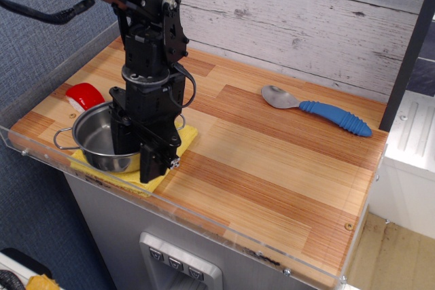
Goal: Place the pot on top of the yellow towel
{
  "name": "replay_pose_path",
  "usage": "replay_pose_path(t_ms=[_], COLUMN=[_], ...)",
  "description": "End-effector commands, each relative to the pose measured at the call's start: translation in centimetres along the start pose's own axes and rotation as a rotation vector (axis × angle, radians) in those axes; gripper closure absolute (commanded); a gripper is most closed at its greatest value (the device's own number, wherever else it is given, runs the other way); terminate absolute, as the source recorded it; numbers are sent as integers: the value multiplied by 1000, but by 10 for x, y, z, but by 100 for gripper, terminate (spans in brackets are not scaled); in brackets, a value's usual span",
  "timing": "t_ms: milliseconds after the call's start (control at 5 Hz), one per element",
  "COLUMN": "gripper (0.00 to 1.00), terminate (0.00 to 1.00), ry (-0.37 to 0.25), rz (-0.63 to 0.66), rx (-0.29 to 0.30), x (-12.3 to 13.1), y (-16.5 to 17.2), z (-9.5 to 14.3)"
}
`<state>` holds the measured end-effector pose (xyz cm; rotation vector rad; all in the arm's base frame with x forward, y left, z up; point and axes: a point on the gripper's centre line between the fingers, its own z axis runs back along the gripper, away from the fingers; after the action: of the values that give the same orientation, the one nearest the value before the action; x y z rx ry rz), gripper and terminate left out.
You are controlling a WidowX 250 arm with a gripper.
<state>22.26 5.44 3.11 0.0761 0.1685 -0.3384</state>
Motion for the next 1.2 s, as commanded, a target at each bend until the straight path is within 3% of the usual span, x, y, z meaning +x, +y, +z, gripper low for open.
replay_pose_path(t_ms=[0, 400, 1000], gripper=[0, 0, 0], terminate=[0, 0, 0], ry=[-70, -112, -192], rz=[-17, 43, 199], rx=[57, 54, 90], x=[15, 26, 45], y=[0, 10, 62], z=[44, 69, 81])
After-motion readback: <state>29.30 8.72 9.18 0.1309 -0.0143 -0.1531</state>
